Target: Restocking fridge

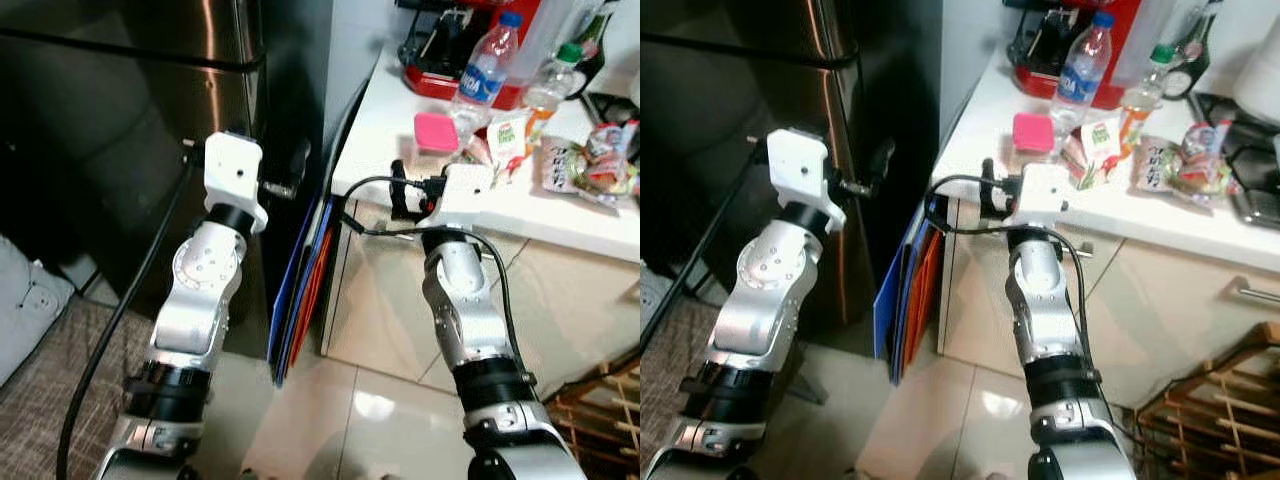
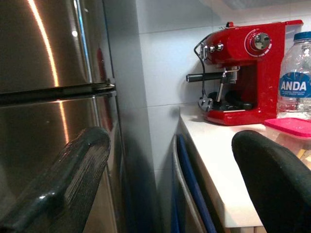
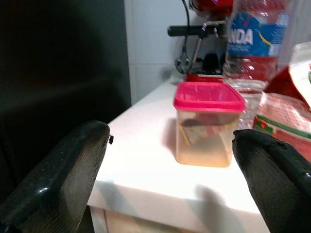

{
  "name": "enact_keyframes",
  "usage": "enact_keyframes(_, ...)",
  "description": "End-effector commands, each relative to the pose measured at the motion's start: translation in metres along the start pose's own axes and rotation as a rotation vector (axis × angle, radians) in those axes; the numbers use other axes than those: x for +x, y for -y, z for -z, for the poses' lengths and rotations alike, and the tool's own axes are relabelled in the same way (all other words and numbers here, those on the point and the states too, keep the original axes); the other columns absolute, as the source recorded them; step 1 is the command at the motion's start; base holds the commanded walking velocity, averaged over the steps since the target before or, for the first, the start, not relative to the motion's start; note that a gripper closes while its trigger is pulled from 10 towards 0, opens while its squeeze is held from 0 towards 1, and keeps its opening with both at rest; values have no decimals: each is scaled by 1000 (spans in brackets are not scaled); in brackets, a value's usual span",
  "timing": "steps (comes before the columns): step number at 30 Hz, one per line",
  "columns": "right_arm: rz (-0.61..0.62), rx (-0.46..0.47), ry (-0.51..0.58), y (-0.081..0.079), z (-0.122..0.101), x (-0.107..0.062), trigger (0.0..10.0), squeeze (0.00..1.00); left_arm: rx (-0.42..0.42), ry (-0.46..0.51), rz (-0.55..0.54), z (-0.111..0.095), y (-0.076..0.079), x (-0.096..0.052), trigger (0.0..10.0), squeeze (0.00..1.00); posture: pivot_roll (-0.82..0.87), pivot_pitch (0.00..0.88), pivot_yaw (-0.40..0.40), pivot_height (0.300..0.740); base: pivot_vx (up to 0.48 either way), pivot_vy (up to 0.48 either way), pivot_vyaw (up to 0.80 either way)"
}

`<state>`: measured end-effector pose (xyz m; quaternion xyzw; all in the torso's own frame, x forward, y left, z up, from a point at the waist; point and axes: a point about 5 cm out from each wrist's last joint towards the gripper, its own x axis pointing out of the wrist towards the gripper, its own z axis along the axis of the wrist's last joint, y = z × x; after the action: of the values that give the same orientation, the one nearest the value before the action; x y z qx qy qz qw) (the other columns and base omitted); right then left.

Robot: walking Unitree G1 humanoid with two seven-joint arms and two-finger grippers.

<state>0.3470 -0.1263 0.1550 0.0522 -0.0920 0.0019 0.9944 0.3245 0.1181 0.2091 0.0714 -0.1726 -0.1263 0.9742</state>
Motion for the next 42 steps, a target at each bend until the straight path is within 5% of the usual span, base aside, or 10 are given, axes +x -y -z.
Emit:
enact_keyframes(1, 1, -10, 8, 2, -3, 1, 10000, 0, 4, -3, 3, -2, 0, -1, 10000, 0, -2, 0, -20, 740, 0, 0, 0)
enact_keyframes(11, 9, -19, 25, -1, -6, -5, 10000, 0, 3, -19, 2, 1, 1, -11, 10000, 0, 6, 0, -21, 740, 0, 0, 0)
enact_keyframes(19, 158, 130, -102, 15, 11, -3, 10000, 0, 1, -63, -13, 7, -4, -9, 10000, 0, 16, 0, -21, 740, 0, 0, 0)
enact_keyframes(21, 187, 61, -131, 25, 19, -4, 10000, 0, -127, -210, -61, 33, -9, -13, 10000, 0, 17, 0, -12, 740, 0, 0, 0)
enact_keyframes(23, 190, 15, -133, 27, 20, -6, 10000, 0, -161, -241, -70, 40, -10, -17, 10000, 0, 11, 0, -8, 740, 0, 0, 0)
enact_keyframes(31, 111, -151, -41, 18, 10, -12, 10000, 0, -65, -190, -3, 37, 3, -20, 10000, 0, 7, 0, -24, 740, 0, 0, 0)
enact_keyframes(42, 104, -111, -34, 14, 6, -2, 10000, 0, 5, -105, 18, 21, 8, -10, 10000, 0, 23, 0, -44, 740, 0, 0, 0)
